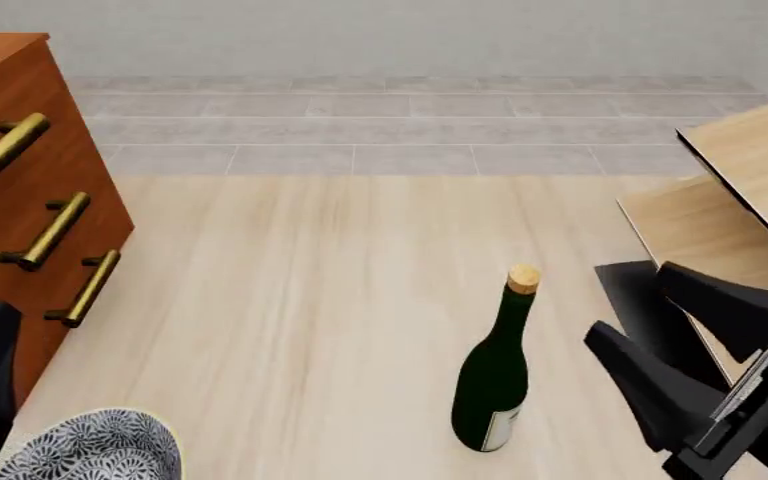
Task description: Put the wine bottle on the wine rack.
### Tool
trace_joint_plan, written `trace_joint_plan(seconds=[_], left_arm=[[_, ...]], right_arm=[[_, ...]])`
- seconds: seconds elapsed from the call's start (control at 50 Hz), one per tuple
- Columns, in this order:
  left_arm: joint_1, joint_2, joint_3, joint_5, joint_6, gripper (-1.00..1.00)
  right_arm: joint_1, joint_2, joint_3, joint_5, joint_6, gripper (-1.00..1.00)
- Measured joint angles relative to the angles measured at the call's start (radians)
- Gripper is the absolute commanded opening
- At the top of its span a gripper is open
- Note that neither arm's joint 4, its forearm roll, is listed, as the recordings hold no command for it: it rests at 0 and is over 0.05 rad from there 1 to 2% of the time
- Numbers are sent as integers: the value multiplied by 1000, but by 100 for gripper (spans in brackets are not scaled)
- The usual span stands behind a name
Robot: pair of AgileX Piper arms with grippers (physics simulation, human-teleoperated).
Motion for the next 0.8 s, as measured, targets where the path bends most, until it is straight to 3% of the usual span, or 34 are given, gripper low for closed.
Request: trace_joint_plan(seconds=[0.8], left_arm=[[23, 0, -20, 5, -7, 100]], right_arm=[[23, 590, 32, -530, -4, 100]])
